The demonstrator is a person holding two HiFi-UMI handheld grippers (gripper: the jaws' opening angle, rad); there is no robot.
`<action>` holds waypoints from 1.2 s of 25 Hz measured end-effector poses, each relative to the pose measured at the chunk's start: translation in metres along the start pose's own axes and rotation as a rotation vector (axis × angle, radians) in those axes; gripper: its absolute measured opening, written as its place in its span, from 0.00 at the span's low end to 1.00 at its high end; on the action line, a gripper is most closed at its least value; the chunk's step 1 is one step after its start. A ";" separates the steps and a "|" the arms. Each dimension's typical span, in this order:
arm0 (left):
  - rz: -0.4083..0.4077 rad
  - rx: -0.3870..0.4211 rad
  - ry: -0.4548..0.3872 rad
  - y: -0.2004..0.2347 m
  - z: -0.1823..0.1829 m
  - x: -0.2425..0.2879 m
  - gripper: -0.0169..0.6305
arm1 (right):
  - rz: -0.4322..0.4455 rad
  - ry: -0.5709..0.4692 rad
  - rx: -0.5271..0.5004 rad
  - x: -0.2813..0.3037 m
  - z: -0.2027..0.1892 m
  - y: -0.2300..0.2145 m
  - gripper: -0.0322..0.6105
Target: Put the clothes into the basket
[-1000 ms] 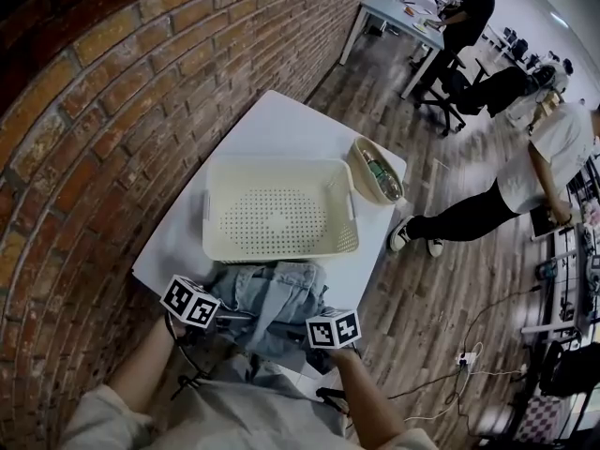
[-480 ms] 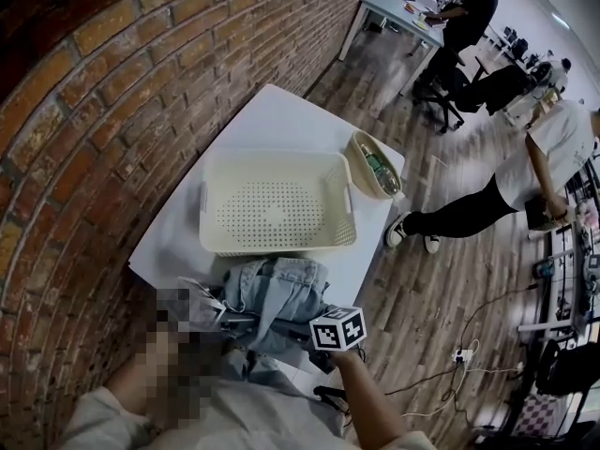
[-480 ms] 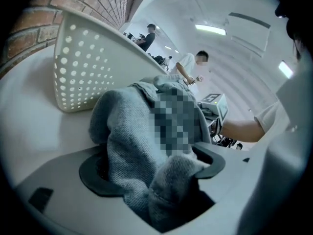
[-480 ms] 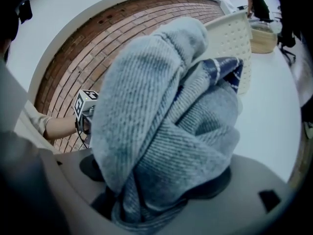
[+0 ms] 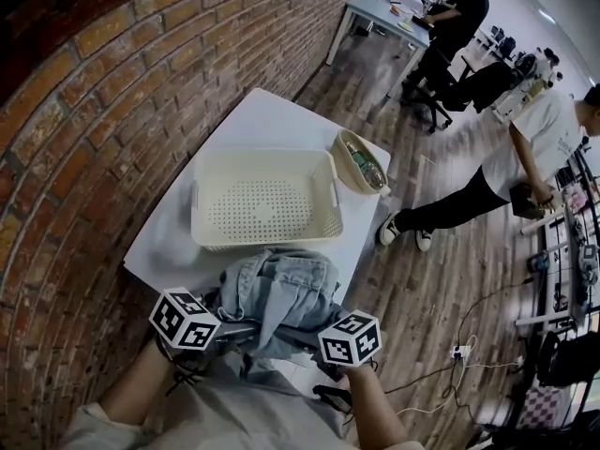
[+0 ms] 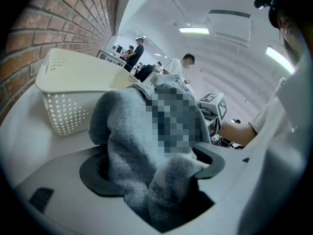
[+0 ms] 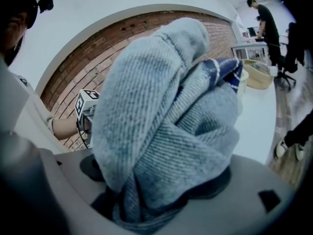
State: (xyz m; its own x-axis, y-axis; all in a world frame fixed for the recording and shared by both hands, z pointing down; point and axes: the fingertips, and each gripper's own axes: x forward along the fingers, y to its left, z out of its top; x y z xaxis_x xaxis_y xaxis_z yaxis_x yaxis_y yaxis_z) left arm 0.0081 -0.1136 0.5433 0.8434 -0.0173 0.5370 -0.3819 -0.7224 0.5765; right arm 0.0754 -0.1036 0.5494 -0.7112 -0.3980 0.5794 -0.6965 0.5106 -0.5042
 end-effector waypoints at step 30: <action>0.139 0.270 -0.229 -0.037 0.148 -0.106 0.63 | -0.059 -0.148 -0.367 -0.057 0.174 0.059 0.72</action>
State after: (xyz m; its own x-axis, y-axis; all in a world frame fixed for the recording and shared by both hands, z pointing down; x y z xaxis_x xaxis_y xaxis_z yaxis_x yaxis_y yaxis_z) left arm -0.0112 -0.1873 0.3736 0.8648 -0.2598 0.4296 -0.4110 -0.8579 0.3085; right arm 0.0582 -0.1838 0.3756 -0.6960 -0.5263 0.4884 -0.6751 0.7113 -0.1955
